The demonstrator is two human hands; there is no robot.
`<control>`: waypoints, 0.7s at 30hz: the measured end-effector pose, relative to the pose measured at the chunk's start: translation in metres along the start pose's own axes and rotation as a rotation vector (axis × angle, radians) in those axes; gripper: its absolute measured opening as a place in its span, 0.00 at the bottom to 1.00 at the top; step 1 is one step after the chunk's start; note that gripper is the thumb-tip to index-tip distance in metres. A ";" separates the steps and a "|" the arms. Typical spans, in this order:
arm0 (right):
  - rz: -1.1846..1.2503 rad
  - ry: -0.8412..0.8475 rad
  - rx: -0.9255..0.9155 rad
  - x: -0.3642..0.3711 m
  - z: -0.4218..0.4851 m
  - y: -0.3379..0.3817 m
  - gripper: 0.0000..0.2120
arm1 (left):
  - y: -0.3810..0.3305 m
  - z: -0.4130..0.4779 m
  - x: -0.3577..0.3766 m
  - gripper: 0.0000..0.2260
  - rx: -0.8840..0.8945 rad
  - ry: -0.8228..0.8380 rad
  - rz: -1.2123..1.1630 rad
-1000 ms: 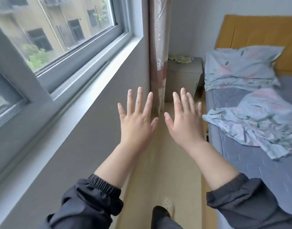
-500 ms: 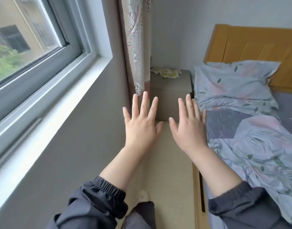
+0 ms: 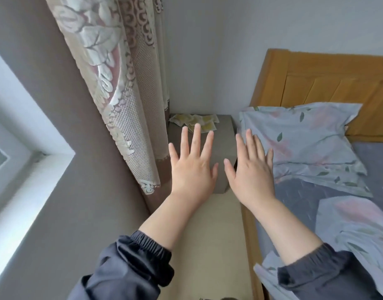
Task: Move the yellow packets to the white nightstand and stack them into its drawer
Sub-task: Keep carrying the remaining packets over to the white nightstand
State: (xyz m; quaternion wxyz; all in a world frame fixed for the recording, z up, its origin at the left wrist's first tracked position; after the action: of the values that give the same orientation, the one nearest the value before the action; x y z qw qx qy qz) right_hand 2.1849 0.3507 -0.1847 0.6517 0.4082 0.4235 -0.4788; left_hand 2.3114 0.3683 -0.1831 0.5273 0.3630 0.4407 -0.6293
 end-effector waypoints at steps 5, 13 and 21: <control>0.012 0.004 -0.004 0.043 0.097 -0.016 0.31 | 0.016 0.095 0.046 0.32 -0.013 0.005 0.009; 0.019 0.050 -0.092 0.130 0.285 -0.048 0.30 | 0.049 0.265 0.144 0.32 -0.119 0.065 0.054; 0.012 0.180 -0.167 0.210 0.430 -0.058 0.31 | 0.081 0.393 0.218 0.32 -0.199 0.142 0.048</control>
State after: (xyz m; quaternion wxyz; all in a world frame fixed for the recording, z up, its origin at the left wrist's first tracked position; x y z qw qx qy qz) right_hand 2.2358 -0.1228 -0.2582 0.6457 0.3965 0.5161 -0.3993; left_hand 2.3553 -0.0798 -0.2608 0.5430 0.3632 0.5284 -0.5423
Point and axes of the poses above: each hand's wrist, its own z-axis towards the middle knuckle, its own x-axis out of the palm, y = z × x, the point moved 9 cm from there along z, towards the middle knuckle, and after that the axes turned 3 degrees about -z, right-handed, at the moved point
